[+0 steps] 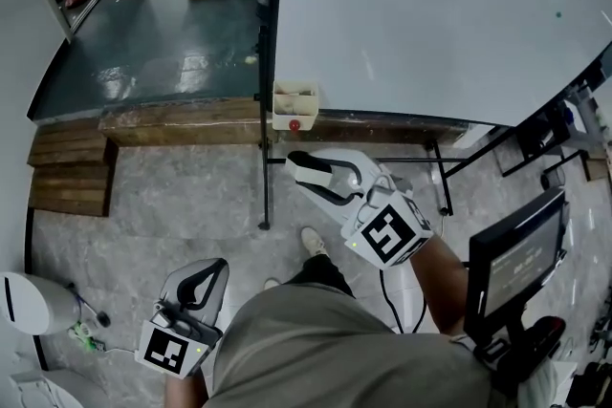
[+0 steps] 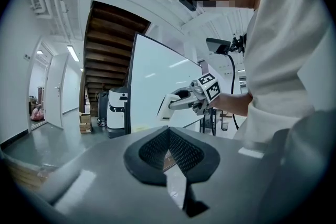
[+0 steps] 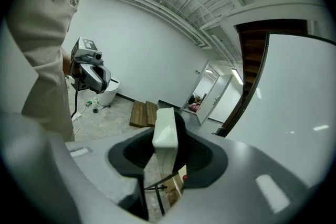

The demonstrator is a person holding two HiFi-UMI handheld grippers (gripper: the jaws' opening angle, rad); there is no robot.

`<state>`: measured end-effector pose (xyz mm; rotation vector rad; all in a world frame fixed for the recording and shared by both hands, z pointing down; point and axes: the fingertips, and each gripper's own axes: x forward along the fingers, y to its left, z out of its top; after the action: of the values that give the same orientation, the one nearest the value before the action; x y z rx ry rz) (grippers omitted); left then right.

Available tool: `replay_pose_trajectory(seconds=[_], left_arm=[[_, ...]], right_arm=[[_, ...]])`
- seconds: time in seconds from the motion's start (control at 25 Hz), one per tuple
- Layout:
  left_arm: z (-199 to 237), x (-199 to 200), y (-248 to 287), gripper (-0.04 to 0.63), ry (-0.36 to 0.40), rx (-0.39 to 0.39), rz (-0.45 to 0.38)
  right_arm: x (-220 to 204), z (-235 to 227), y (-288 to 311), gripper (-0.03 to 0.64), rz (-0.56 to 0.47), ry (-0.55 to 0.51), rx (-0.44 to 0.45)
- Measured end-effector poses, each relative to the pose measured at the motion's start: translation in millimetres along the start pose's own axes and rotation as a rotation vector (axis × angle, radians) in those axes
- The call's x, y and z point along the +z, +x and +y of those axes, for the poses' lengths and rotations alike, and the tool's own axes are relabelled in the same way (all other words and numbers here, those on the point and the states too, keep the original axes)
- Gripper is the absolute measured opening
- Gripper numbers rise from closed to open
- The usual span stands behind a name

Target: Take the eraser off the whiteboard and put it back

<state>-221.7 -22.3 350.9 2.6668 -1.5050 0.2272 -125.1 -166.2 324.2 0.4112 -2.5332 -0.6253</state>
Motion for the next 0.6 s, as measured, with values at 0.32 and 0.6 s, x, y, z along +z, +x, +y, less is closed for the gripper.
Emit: replay_pose_trajectory(seconds=[0.32, 0.6], left_arm=[[-5, -5, 3, 0.005, 0.006, -0.017, 0.006], [-6, -10, 8, 0.005, 0.018, -0.031, 0.016]], right_arm=[[4, 7, -11, 0.152, -0.005, -0.015, -0.007], [3, 10, -16, 0.152, 0.004, -0.011, -0.014]])
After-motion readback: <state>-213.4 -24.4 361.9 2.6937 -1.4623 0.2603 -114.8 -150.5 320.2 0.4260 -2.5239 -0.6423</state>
